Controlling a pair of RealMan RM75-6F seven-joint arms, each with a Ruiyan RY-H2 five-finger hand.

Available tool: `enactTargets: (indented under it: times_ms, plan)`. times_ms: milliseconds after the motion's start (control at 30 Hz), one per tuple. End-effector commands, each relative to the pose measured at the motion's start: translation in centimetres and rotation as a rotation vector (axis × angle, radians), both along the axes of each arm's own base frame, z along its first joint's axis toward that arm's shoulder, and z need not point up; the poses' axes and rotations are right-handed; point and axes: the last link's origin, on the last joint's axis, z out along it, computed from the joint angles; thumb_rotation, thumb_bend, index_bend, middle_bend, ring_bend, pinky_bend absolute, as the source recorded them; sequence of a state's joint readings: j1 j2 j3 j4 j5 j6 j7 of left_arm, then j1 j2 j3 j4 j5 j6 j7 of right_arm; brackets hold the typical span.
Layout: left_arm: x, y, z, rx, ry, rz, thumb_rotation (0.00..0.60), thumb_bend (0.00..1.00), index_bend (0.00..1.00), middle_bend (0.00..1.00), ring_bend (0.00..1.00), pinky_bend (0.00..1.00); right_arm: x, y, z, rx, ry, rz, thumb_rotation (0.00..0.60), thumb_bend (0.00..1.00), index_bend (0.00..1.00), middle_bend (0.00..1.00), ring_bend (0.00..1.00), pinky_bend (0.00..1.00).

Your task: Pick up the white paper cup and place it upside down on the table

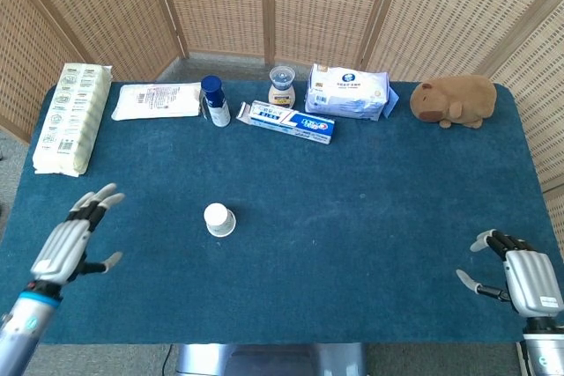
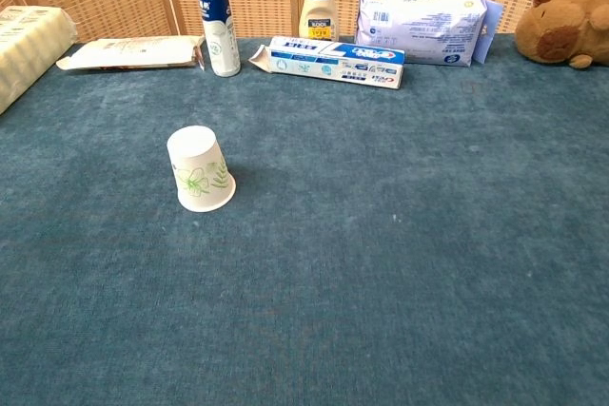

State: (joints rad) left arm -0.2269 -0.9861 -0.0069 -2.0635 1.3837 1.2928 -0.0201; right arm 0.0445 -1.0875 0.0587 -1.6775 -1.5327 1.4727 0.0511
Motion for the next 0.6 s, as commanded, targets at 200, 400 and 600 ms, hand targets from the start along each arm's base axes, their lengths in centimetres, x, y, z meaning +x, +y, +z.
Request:
enactTargets:
  times_ms: [200, 400, 600]
  plan:
    - [-1.9, -4.4, 0.6, 0.067, 0.033, 0.026, 0.600, 0.25, 0.09, 0.00, 0.00, 0.00, 0.2, 0.2, -0.1, -0.012, -0.006, 0.008, 0.410, 0.26, 0.44, 0.37, 0.39, 0.39]
    - [-2.4, -5.4, 0.7, 0.080, 0.025, 0.038, 0.600, 0.25, 0.09, 0.00, 0.00, 0.00, 0.3, 0.4, -0.3, -0.005, -0.007, 0.010, 0.410, 0.26, 0.44, 0.37, 0.39, 0.39]
    - [-2.0, -5.3, 0.5, 0.086, 0.007, 0.008, 0.600, 0.25, 0.08, 0.00, 0.00, 0.00, 0.6, 0.5, -0.3, -0.009, -0.011, 0.015, 0.410, 0.26, 0.44, 0.37, 0.39, 0.39]
